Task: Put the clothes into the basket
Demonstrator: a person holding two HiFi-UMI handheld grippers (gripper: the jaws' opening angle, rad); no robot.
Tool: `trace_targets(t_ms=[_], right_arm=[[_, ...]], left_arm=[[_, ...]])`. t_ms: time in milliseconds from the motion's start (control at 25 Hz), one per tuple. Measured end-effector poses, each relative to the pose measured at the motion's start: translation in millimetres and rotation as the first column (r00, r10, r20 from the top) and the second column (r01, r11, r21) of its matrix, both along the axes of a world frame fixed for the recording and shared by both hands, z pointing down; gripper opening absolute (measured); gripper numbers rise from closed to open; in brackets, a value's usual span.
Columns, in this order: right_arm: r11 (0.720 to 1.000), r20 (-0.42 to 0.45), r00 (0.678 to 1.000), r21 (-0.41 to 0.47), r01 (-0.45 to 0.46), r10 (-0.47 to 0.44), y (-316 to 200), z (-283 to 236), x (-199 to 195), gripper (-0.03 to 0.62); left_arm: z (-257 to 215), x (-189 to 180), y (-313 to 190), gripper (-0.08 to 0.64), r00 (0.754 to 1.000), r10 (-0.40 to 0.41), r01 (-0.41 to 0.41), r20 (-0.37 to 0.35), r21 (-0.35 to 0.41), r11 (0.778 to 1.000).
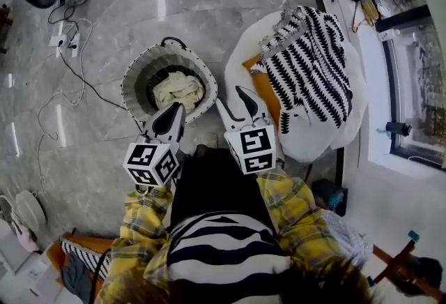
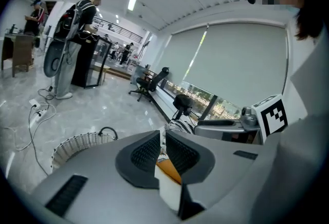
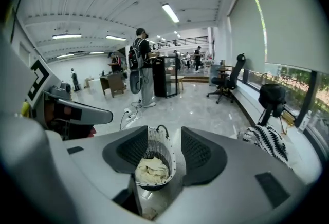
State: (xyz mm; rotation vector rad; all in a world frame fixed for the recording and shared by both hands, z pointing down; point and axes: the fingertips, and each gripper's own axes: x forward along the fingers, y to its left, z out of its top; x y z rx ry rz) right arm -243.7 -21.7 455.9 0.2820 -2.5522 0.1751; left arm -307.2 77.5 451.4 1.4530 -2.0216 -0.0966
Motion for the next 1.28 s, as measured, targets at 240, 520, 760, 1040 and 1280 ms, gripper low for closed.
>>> trace_targets(t_ms=[240,520,760,1040,1280], right_arm=[[0.973,0.023,0.973,0.004,-0.231,0.231,-39,-19,88,0.215],[0.876,0.057,0.874,-0.01,-0.482,0.482,-53,-37,200,0.215],[0.756,0.075,0.753,-0.01,-0.655,0.654,-51,-50,296,0.215],[0.546,0.07,0.545,0.008,-0.838,0.836,-30,-58,412,0.215],[0.331,0.063,0.331,0.013,-0.943,0.941,4,-61,499,0.215]], left_arm=[[-14,69,-60,0.044,0.973,0.23,-0.23,0.013,0.017,0.973],[-35,163,-105,0.044,0.884,0.465,-0.467,0.038,0.044,0.883],[-48,253,-124,0.044,0.761,0.647,-0.649,0.048,0.051,0.759],[-54,364,-135,0.044,0.545,0.837,-0.837,0.043,0.073,0.542],[-56,447,-126,0.044,0.349,0.936,-0.935,0.036,0.078,0.346]])
